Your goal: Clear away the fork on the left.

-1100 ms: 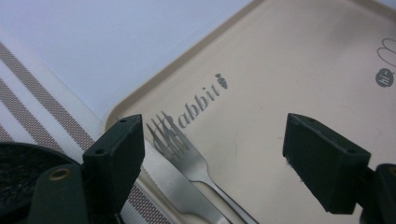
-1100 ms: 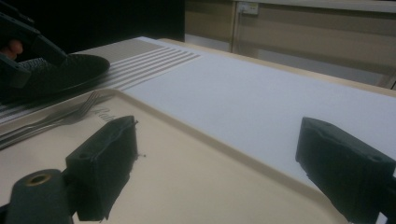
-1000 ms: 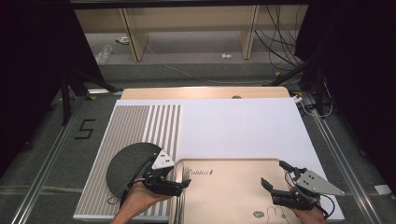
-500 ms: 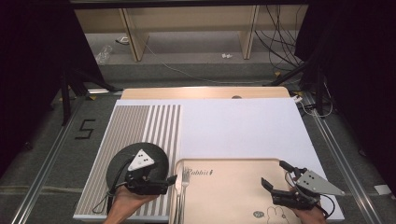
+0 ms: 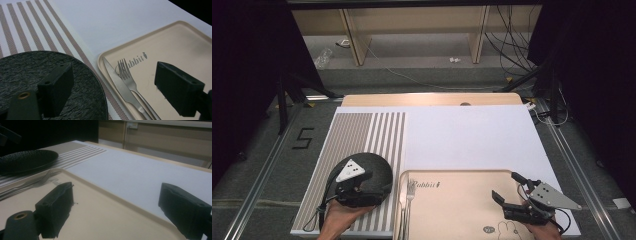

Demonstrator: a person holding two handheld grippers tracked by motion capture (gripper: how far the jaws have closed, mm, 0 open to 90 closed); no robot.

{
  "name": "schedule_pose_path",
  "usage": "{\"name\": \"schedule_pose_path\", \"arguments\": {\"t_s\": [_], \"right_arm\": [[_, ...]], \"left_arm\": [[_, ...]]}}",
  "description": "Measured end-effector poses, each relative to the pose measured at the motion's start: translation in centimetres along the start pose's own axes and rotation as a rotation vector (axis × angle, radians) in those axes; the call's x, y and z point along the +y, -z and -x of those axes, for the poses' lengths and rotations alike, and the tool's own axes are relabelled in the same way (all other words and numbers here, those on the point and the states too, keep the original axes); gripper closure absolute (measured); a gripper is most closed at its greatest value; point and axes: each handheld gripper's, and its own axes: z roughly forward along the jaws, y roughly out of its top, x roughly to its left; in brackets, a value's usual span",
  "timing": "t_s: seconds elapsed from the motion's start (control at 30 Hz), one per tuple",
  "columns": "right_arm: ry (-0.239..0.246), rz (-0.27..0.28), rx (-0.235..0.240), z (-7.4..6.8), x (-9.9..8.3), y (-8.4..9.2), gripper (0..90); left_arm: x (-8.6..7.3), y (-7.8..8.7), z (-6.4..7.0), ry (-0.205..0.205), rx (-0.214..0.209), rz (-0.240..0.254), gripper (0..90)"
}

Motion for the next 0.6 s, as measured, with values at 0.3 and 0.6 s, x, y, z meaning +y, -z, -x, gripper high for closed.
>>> {"name": "schedule_pose_path", "arguments": {"t_s": [0.3, 0.6], "right_arm": [[-0.003, 0.006, 0.003, 0.1, -0.1, 0.0, 13.4], [-0.002, 0.004, 0.004, 0.3, -0.1, 0.1, 13.4]], "left_arm": [[-1.0, 0.4, -1.1, 0.07, 0.033, -0.008, 15.9], [-1.3, 0.9, -2.4, 0.149, 0.024, 0.014, 15.9]]}}
